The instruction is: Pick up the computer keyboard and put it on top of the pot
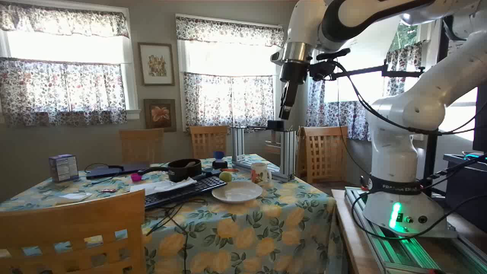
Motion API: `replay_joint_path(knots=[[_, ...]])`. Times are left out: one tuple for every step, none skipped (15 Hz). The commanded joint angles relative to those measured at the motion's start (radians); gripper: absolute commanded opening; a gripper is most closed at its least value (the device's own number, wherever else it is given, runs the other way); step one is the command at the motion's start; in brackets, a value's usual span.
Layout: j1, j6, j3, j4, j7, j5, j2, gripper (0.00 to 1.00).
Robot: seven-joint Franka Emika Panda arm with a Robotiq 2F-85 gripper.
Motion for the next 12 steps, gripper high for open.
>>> replay_joint_path(knots=[[-0.003, -0.003, 0.003, 0.003, -0.002, 0.003, 0.000, 1.00], [-0.003, -0.003, 0.003, 0.003, -0.002, 0.003, 0.000, 1.00], [-0.003, -0.003, 0.003, 0.003, -0.002, 0.003, 0.000, 1.00], [-0.003, -0.003, 0.003, 0.003, -0.002, 0.003, 0.001, 1.00], [-0.003, -0.003, 0.003, 0.003, -0.002, 0.003, 0.001, 1.00], [-0.003, -0.003, 0.003, 0.003, -0.002, 0.003, 0.001, 1.00], [-0.011, 0.020, 0.001, 0.014, 0.013, 0.011, 0.037, 1.00], [-0.027, 0.070, 0.004, 0.029, 0.041, 0.016, 0.094, 1.00], [-0.034, 0.105, -0.007, 0.045, 0.056, 0.030, 0.141, 1.00], [-0.050, 0.163, -0.010, 0.060, 0.080, 0.033, 0.196, 1.00], [-0.058, 0.212, -0.024, 0.085, 0.104, 0.055, 0.264, 1.00], [-0.063, 0.258, -0.036, 0.099, 0.120, 0.077, 0.308, 1.00]])
